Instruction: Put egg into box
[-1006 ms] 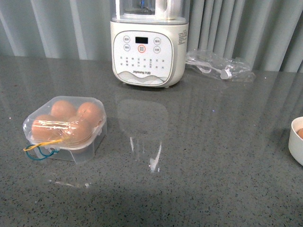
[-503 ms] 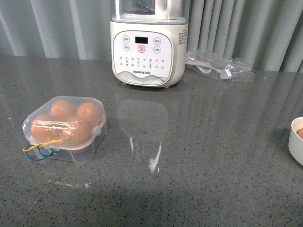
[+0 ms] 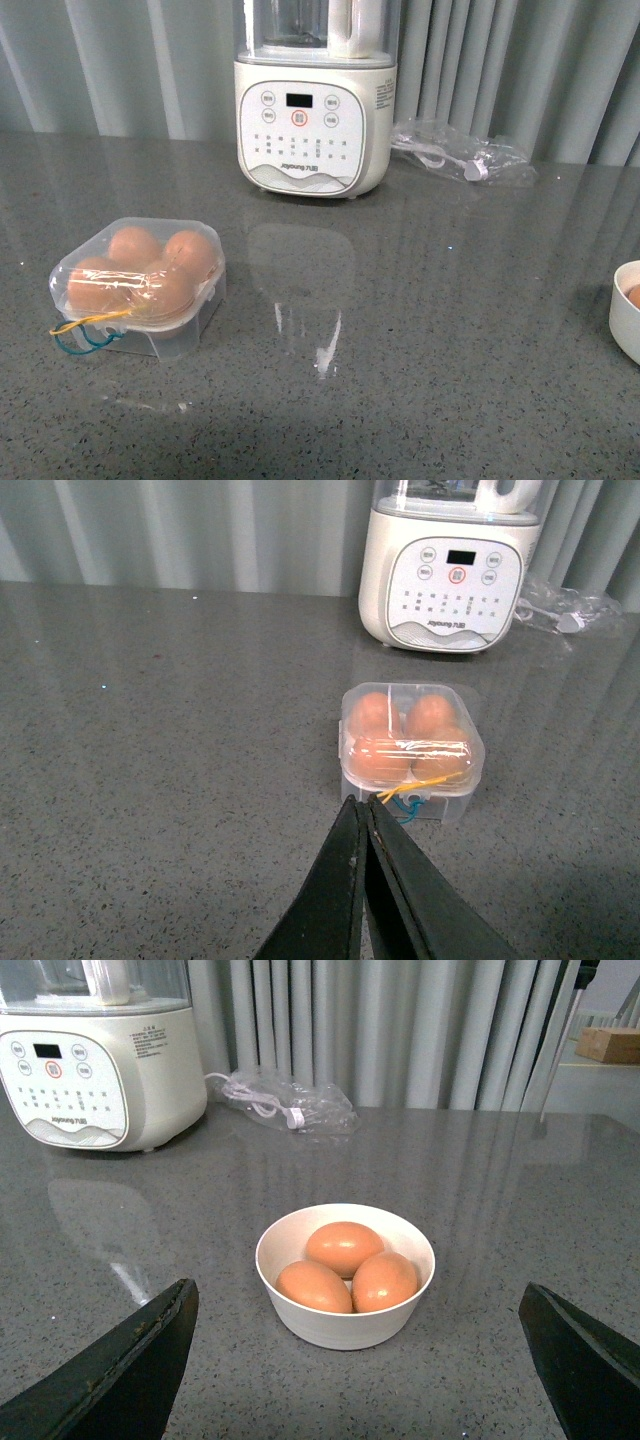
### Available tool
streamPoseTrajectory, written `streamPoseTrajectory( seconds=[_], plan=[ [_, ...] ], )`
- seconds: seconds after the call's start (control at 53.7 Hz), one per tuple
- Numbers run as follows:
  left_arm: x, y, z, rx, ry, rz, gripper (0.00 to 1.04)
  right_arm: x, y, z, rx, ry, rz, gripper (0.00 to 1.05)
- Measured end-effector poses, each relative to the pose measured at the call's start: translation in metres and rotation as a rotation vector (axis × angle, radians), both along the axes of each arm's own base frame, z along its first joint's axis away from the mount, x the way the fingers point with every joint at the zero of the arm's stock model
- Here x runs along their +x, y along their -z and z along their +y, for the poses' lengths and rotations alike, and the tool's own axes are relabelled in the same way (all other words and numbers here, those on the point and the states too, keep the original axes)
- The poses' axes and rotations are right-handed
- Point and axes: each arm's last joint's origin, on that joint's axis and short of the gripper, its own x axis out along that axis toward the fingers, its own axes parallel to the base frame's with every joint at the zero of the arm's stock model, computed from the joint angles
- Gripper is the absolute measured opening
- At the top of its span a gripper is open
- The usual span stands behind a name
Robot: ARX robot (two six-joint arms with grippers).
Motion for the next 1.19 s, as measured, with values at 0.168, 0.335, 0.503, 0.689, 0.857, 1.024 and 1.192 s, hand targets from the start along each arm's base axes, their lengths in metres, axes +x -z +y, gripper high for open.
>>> streamPoseTrajectory(
  seconds=[0.168, 0.335, 0.503, 0.689, 0.857, 1.024, 1.192],
  plan=[
    [0.0, 0.007, 0.006, 0.001, -0.047, 0.0, 0.04, 0.0, 0.0, 0.0, 0.0, 0.001, 0.0, 0.97],
    [0.0, 0.014, 0.005, 0.001, -0.042, 0.0, 0.04, 0.0, 0.0, 0.0, 0.0, 0.001, 0.0, 0.97],
    [0.0, 0.018, 0.005, 0.001, -0.042, 0.001, 0.04, 0.0, 0.0, 0.0, 0.0, 0.001, 0.0, 0.97],
    [-0.001, 0.022, 0.005, 0.001, -0.04, -0.019, 0.04, 0.0, 0.0, 0.0, 0.0, 0.002, 0.0, 0.97],
    [-0.002, 0.022, 0.005, 0.0, -0.04, -0.028, 0.04, 0.0, 0.0, 0.0, 0.0, 0.001, 0.0, 0.97],
    [-0.002, 0.021, 0.005, 0.0, -0.04, -0.029, 0.25, 0.0, 0.0, 0.0, 0.0, 0.001, 0.0, 0.97],
    [-0.002, 0.021, 0.005, 0.0, -0.04, -0.029, 0.56, 0.0, 0.0, 0.0, 0.0, 0.001, 0.0, 0.97]
  ],
)
